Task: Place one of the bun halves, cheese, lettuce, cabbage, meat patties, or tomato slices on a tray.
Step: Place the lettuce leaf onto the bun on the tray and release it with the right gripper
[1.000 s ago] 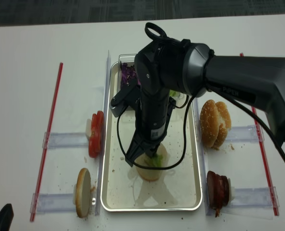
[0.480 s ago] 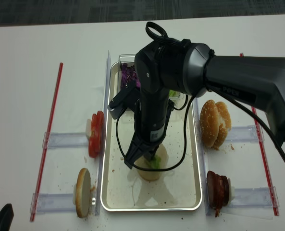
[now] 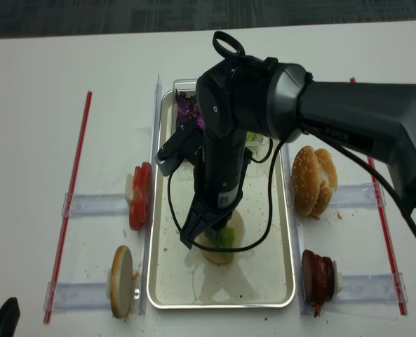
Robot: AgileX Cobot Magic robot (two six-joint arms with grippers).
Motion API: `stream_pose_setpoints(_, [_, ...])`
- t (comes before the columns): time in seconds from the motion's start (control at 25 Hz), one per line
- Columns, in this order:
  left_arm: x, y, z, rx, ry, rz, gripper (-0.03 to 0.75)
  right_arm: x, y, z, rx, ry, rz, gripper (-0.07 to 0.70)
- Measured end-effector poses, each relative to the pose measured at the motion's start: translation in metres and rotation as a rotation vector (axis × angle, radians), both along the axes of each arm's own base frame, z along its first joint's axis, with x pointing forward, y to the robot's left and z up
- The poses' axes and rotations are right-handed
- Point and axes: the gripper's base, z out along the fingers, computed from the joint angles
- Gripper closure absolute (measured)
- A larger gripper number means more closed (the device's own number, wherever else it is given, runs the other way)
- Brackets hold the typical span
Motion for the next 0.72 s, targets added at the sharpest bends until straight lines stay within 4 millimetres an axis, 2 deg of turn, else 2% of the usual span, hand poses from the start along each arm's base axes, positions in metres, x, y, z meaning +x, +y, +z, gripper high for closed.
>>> stream_pose_setpoints(0.2, [0.0000,0.0000,0.0000,0.000,0.000,0.000,0.225,0.0025,0.0009,-0.0002,0.010,-0.028,-0.001,0.199])
stream_pose_setpoints(0.44, [0.0000,0.0000,0.0000,0.000,0.000,0.000,0.225,0.0050,0.0022,-0.0002,0.024,-0.056,-0.006,0.052])
stream_pose_setpoints(0.72, [0.0000,0.0000,0.0000,-0.001,0.000,0.000,0.225,0.0053,0.0024,-0.0002,0.026,-0.059,-0.006,0.013])
